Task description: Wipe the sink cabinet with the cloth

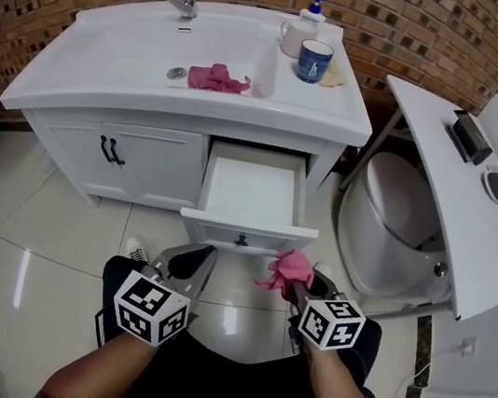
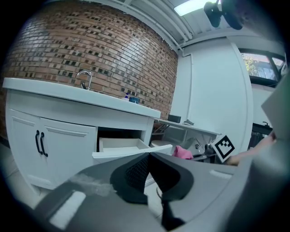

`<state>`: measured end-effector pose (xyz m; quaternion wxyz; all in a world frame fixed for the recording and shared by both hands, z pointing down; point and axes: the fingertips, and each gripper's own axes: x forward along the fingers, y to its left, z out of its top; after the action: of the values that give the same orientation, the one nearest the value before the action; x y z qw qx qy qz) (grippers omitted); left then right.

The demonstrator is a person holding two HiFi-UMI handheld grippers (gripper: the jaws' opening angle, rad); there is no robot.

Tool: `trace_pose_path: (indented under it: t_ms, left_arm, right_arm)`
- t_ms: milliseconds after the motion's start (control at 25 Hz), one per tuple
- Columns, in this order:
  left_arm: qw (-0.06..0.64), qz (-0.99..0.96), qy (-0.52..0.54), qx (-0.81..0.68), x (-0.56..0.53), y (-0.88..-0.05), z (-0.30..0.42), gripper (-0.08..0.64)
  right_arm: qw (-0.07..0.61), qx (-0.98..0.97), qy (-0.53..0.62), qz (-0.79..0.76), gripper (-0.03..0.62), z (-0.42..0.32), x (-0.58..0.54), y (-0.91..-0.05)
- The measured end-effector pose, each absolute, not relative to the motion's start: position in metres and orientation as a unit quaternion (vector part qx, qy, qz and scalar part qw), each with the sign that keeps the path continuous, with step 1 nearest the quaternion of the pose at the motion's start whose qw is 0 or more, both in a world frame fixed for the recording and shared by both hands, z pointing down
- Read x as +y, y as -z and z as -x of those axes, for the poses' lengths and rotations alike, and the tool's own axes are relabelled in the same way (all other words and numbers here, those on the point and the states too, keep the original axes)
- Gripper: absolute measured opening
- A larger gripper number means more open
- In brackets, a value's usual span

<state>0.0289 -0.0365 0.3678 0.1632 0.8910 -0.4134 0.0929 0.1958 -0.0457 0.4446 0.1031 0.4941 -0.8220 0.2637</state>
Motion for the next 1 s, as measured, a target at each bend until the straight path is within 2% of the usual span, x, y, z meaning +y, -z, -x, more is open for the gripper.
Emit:
trace_pose_path:
  t_ms: [360,640,1000]
  left_arm:
    - [0.161,-0.893,-0.062,-0.415,-0.033,-0.337,-0.014,0.006]
    - [0.159,-0.892,-0.051,-0.421,-0.033,-0.325,0.001,0.006]
    - [0.156,-0.889,-0.058,-0.427,-0.020,-0.327,0.020,0.006]
  right_arm:
    - [-0.006,-0.853,-0.260,-0.452,0.080,-0.176,-0.032,-0.346]
    - [-0.021,-0.862,-0.232,-0.450,0.080,-0.182,-0.019,-0.316]
    - [-0.004,-0.861,-0.223,-0.457,0.080,-0.183,0.002,-0.320]
